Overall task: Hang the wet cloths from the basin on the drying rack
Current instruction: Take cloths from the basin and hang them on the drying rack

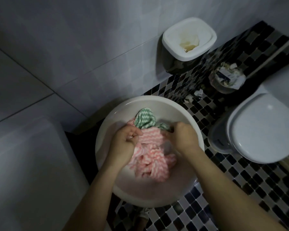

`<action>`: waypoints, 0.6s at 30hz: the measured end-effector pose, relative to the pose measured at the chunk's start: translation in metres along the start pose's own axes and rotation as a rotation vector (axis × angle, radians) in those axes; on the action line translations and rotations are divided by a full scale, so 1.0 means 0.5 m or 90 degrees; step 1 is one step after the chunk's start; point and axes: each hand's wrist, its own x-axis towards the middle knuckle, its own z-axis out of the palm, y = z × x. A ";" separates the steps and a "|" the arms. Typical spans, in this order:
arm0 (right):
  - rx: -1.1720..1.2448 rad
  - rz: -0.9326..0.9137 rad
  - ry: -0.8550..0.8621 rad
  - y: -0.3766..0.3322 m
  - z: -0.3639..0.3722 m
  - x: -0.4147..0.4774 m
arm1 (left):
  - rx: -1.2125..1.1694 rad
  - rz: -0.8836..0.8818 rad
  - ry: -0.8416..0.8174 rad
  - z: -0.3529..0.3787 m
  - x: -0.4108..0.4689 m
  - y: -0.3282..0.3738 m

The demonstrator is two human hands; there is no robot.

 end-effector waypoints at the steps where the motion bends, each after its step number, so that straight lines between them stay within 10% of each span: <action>1: 0.050 -0.023 0.004 -0.001 -0.016 -0.018 | -0.007 0.010 -0.005 -0.001 -0.006 0.011; 7: 0.804 0.158 -0.136 -0.023 -0.115 -0.117 | 0.067 0.065 -0.074 0.016 -0.066 0.091; 18: 0.821 0.110 -0.152 -0.001 -0.224 -0.304 | 0.027 0.190 -0.165 0.037 -0.234 0.234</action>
